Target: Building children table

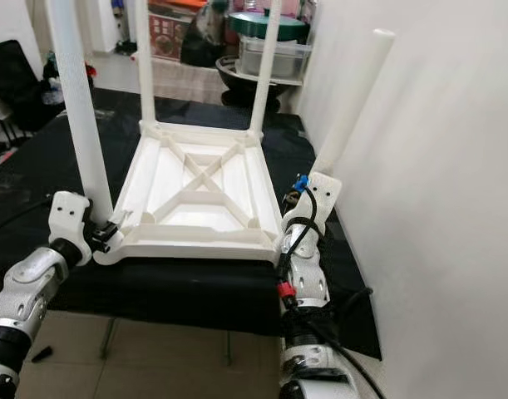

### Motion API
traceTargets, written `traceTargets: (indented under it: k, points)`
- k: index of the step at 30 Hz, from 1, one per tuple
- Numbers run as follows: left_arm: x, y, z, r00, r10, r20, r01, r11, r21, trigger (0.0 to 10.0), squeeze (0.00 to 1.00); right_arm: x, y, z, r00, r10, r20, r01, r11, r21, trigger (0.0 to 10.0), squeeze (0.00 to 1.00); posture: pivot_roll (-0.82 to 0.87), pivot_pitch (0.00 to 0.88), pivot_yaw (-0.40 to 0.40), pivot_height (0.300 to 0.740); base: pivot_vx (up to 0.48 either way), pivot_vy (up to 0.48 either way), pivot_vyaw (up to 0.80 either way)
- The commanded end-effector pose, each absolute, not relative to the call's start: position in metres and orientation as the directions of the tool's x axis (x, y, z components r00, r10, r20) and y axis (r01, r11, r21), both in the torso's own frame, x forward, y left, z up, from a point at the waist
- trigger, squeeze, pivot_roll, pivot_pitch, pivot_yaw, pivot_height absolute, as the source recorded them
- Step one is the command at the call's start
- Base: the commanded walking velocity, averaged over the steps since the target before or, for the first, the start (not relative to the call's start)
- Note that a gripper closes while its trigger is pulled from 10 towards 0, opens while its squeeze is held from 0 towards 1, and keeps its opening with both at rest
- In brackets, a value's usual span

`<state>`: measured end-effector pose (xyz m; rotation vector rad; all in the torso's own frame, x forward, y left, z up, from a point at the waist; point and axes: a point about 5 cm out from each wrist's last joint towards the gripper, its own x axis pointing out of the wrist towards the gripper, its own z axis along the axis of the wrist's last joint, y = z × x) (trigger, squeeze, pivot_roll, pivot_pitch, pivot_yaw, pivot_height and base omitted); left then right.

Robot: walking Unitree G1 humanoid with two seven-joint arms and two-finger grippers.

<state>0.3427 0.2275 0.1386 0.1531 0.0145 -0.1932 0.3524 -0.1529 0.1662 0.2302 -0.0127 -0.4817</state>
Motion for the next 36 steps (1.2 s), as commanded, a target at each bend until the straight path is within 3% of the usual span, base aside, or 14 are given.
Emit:
traceTargets:
  k: [1,3,4,5,8,9,21,22,23,24,30,32,33,36]
  points:
    - [0.339,0.256,0.141,0.997,-0.07,-0.032,0.075,0.983,0.165,10.0,0.0,0.342,-0.163,0.13,0.847,-0.48,-0.228,0.528,0.813,0.247,0.0,0.0,0.11,0.0,-0.115,0.74,0.0,0.0,0.0]
    - [0.339,0.256,0.141,0.997,-0.07,-0.032,0.075,0.983,0.165,10.0,0.0,0.342,-0.163,0.13,0.847,-0.48,-0.228,0.528,0.813,0.247,0.0,0.0,0.11,0.0,-0.115,0.74,0.0,0.0,0.0]
    - [0.338,0.258,0.14,0.998,-0.06,-0.032,0.065,0.985,0.162,10.0,0.0,0.35,-0.15,0.15,0.949,-0.302,-0.094,0.316,0.901,0.297,10.0,0.0,0.11,0.0,-0.121,0.74,0.0,0.0,0.0]
    - [0.336,0.259,0.138,0.998,-0.055,-0.032,0.059,0.985,0.16,10.0,0.0,0.354,-0.153,0.164,0.982,-0.187,0.014,0.176,0.945,0.277,10.0,1.0,0.11,0.0,-0.124,0.74,0.0,0.0,0.0]
    - [0.334,0.26,0.137,0.998,-0.052,-0.034,0.056,0.985,0.16,10.0,0.0,0.358,-0.161,0.172,0.993,-0.099,0.062,0.08,0.964,0.254,10.0,1.0,0.11,0.0,-0.126,0.74,0.0,0.0,0.0]
    - [0.334,0.261,0.137,0.998,-0.047,-0.034,0.052,0.986,0.16,10.0,0.0,0.361,-0.173,0.181,0.994,-0.005,0.107,-0.018,0.977,0.214,10.0,0.0,0.11,0.0,-0.127,0.74,0.0,0.0,0.0]
    - [0.336,0.263,0.14,0.998,-0.047,-0.03,0.051,0.985,0.168,10.0,0.0,0.357,-0.19,0.188,0.896,0.432,0.1,-0.431,0.902,-0.037,10.0,0.0,0.11,0.0,-0.127,0.74,0.0,0.0,0.0]
    - [0.337,0.262,0.141,0.999,-0.047,-0.027,0.051,0.985,0.167,10.0,0.0,0.357,-0.192,0.183,0.891,0.448,0.074,-0.445,0.894,-0.053,2.6,0.0,0.11,0.0,-0.13,0.74,0.0,0.0,0.0]
    - [0.337,0.262,0.141,0.999,-0.047,-0.027,0.051,0.985,0.167,10.0,0.0,0.357,-0.192,0.183,0.891,0.448,0.074,-0.445,0.894,-0.053,2.6,0.0,0.11,0.0,-0.13,0.74,0.0,0.0,0.0]
    - [0.336,0.262,0.141,0.999,-0.048,-0.026,0.051,0.985,0.168,10.0,0.0,0.359,-0.193,0.18,0.901,0.428,0.071,-0.424,0.904,-0.058,0.0,0.0,0.12,0.0,-0.129,0.74,0.0,0.0,0.0]
    - [0.335,0.263,0.141,0.999,-0.048,-0.027,0.051,0.984,0.17,10.0,0.0,0.366,-0.198,0.174,0.968,0.246,0.055,-0.243,0.969,-0.05,0.0,0.0,0.12,0.0,-0.124,0.74,0.0,0.0,0.0]
    - [0.336,0.263,0.141,0.998,-0.049,-0.027,0.053,0.983,0.173,10.0,0.0,0.368,-0.221,0.166,0.996,-0.088,0.024,0.088,0.996,-0.023,0.0,0.0,0.12,0.0,-0.121,0.74,0.0,0.0,0.0]
    - [0.337,0.263,0.142,0.998,-0.049,-0.026,0.052,0.984,0.173,10.0,0.0,0.361,-0.244,0.154,0.901,-0.43,-0.059,0.433,0.899,0.062,0.0,0.0,0.12,0.0,-0.117,0.74,0.0,0.0,0.0]
    - [0.338,0.262,0.143,0.998,-0.053,-0.025,0.056,0.983,0.175,10.0,0.0,0.35,-0.252,0.142,0.757,-0.634,-0.156,0.652,0.75,0.117,0.0,0.0,0.11,0.0,-0.115,0.74,0.0,0.0,0.0]
